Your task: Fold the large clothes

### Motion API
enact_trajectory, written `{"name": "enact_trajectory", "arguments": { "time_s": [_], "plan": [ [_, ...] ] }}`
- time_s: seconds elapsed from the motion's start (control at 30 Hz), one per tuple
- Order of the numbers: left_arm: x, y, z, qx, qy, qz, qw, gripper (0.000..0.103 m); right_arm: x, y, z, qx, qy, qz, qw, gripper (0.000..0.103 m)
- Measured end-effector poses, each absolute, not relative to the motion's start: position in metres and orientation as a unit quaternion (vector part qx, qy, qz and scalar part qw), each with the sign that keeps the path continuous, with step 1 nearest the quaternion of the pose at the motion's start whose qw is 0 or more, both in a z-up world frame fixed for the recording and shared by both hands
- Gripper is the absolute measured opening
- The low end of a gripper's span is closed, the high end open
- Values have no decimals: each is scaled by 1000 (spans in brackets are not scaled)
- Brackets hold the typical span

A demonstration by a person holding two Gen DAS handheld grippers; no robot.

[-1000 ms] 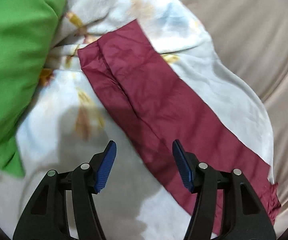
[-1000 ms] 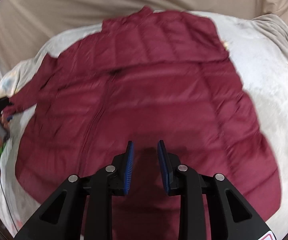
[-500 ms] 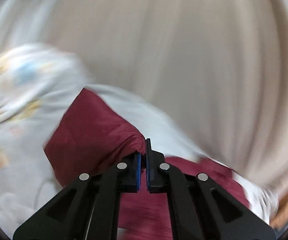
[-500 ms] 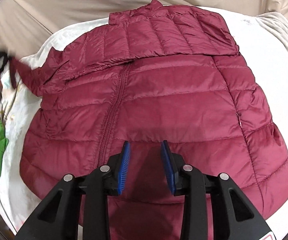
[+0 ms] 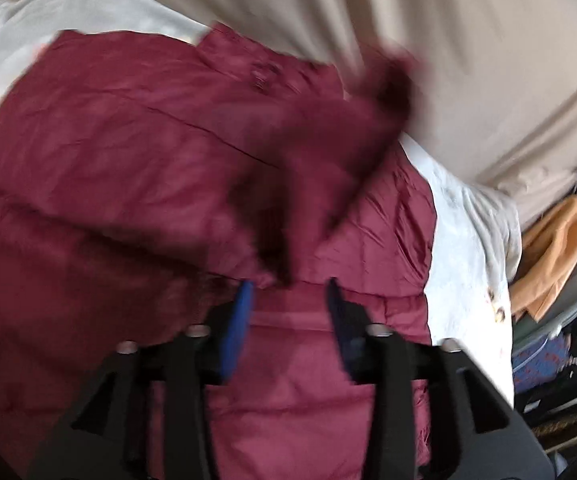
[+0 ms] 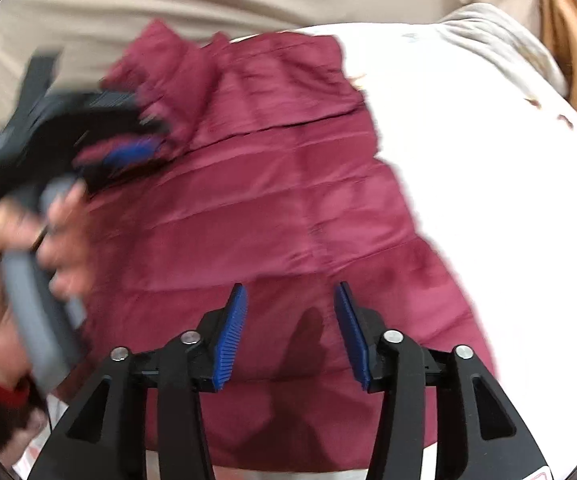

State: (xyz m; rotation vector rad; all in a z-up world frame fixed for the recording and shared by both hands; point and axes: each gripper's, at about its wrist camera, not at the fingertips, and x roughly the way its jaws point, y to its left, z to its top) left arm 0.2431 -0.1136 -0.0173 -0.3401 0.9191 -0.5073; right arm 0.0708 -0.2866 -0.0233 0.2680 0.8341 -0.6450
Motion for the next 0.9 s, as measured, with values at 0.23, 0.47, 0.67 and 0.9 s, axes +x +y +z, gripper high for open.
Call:
{"name": "enact_trajectory", "arguments": {
  "time_s": [0.23,0.47,0.67,0.9],
  "plan": [
    [274,-4,1,-204,408,-151,877,66,118,-319,13,148,347,-269,886,66],
    [306,79,-34,-263,432,-65,860,66,171,-368,11,153,328,-287,887,71],
    [318,107,-53,-336,447,-69,826,64,205,-414,-21,238,351,-278,862,71],
    [325,99,-29,-308,410,-97,853,0,227,-387,41,196,276,-224,914,4]
  ]
}}
